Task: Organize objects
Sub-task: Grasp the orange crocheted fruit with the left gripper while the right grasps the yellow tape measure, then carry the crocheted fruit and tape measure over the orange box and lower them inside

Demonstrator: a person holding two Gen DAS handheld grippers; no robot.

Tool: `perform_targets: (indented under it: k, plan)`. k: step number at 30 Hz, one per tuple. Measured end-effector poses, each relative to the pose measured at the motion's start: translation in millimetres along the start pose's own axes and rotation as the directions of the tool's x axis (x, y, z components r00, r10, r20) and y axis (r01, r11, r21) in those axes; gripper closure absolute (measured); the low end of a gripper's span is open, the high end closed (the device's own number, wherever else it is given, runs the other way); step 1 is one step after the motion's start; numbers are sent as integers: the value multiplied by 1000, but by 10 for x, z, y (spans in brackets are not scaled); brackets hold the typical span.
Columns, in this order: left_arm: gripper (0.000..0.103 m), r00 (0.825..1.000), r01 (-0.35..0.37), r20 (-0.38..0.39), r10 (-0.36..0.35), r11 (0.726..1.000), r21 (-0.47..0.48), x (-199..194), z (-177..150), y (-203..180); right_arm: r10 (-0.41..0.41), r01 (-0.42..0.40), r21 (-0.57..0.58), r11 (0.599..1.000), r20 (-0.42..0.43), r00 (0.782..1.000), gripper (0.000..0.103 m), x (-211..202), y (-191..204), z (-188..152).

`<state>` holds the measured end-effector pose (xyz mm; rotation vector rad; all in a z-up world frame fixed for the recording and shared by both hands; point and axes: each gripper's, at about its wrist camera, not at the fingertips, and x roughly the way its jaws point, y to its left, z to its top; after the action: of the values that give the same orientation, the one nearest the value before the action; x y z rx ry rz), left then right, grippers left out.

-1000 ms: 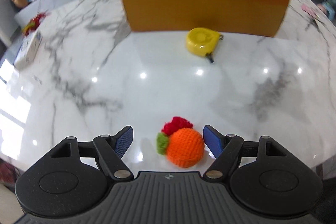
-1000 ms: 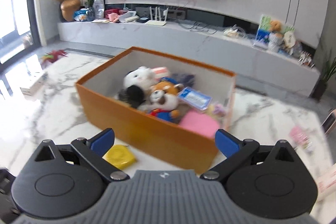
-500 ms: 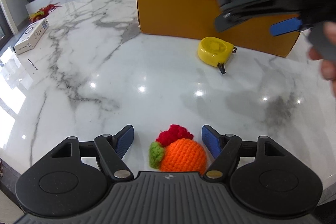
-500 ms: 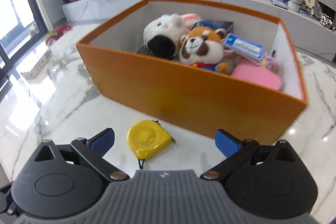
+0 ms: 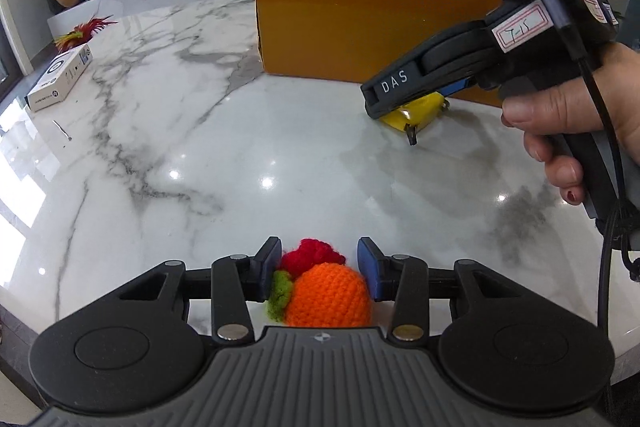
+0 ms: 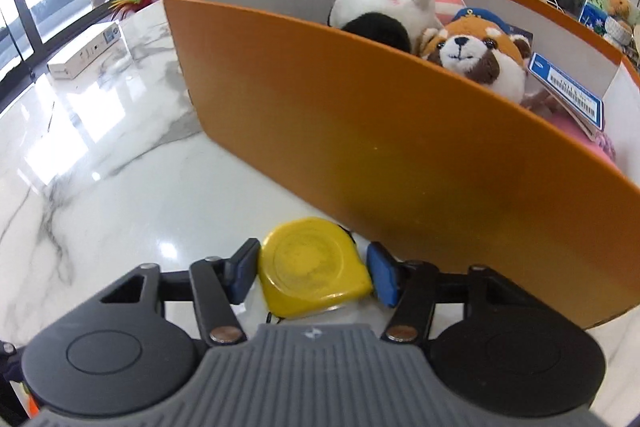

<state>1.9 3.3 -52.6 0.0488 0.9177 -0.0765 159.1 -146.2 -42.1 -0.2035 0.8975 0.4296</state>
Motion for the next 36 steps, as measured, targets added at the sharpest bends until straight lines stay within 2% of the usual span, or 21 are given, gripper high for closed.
perform_targets:
  k: [8, 21, 30, 36]
  plan:
    - [56, 1000, 24, 4, -24, 1000, -19, 3, 8, 35, 37, -37, 8, 999, 3, 999, 44, -132, -37, -49]
    - [56, 999, -4, 36, 4, 1000, 2, -54, 45, -43, 31, -31, -24, 999, 22, 999, 44, -456, -68, -108]
    - [56, 998, -16, 59, 16, 1000, 5, -150, 84, -92, 31, -31, -4, 1000, 59, 998, 44, -864, -204, -244]
    - [56, 993, -3, 114, 6, 1000, -28, -338, 310, -106, 24, -26, 15, 1000, 114, 993, 44, -1254, -333, -332]
